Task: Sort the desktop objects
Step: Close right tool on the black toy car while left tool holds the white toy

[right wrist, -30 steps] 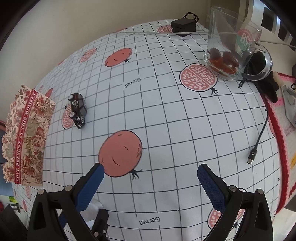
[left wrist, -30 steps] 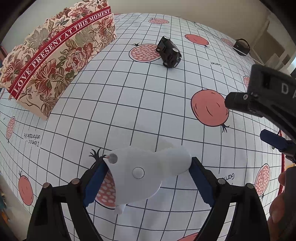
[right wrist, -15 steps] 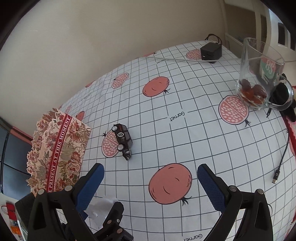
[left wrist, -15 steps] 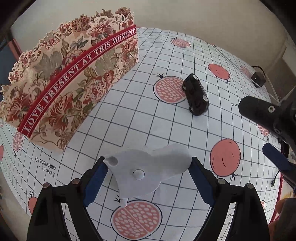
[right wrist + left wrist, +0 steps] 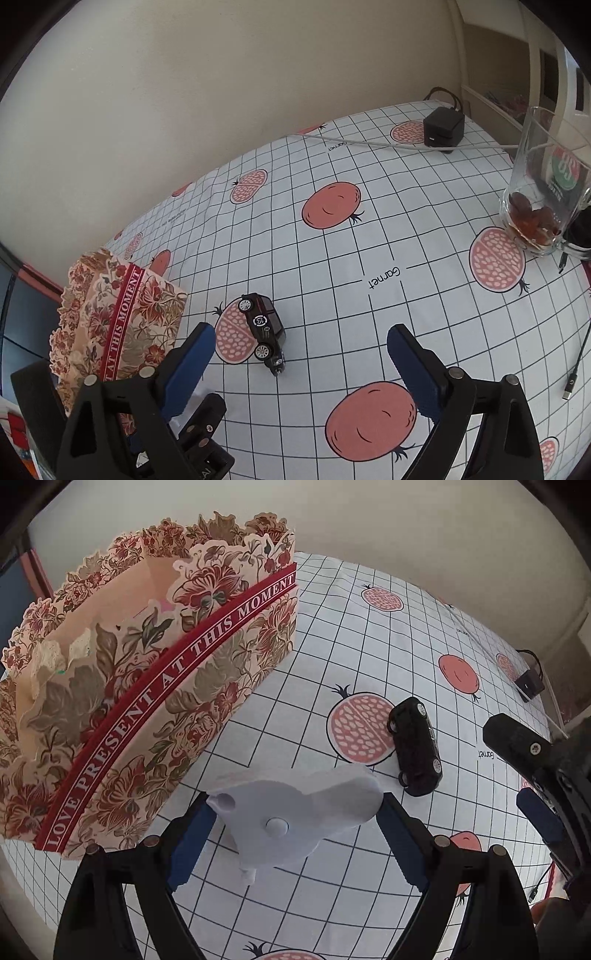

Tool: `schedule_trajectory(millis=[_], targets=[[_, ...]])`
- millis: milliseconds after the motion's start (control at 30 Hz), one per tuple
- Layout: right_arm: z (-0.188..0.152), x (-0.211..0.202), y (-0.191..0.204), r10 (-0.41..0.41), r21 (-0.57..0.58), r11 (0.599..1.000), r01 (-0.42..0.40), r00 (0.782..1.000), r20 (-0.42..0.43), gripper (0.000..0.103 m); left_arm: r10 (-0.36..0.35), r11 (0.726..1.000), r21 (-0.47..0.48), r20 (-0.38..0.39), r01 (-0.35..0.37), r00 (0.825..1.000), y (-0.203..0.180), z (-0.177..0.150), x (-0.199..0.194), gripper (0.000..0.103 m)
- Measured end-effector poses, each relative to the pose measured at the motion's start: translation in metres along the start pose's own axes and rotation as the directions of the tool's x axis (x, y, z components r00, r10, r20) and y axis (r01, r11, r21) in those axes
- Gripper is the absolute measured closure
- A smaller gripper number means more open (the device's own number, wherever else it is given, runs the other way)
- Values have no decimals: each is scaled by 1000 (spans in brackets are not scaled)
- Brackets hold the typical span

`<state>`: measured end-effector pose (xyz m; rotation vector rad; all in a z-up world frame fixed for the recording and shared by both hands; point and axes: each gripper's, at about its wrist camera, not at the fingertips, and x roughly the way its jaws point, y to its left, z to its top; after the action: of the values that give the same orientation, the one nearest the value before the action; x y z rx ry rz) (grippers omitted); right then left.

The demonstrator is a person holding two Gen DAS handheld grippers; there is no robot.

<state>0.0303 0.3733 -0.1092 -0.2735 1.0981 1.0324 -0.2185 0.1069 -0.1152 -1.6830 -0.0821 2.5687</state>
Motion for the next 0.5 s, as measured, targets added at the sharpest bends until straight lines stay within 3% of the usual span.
schedule_trajectory(millis=[400, 500], targets=[[7, 39, 9, -2, -3, 1000, 2, 999, -34, 12, -23, 998, -64, -8, 23, 1000, 14, 6, 1, 14], [4, 47, 10, 7, -2, 1000, -7, 998, -58, 23, -21, 997, -70, -22, 20, 1000, 15, 5, 3, 14]])
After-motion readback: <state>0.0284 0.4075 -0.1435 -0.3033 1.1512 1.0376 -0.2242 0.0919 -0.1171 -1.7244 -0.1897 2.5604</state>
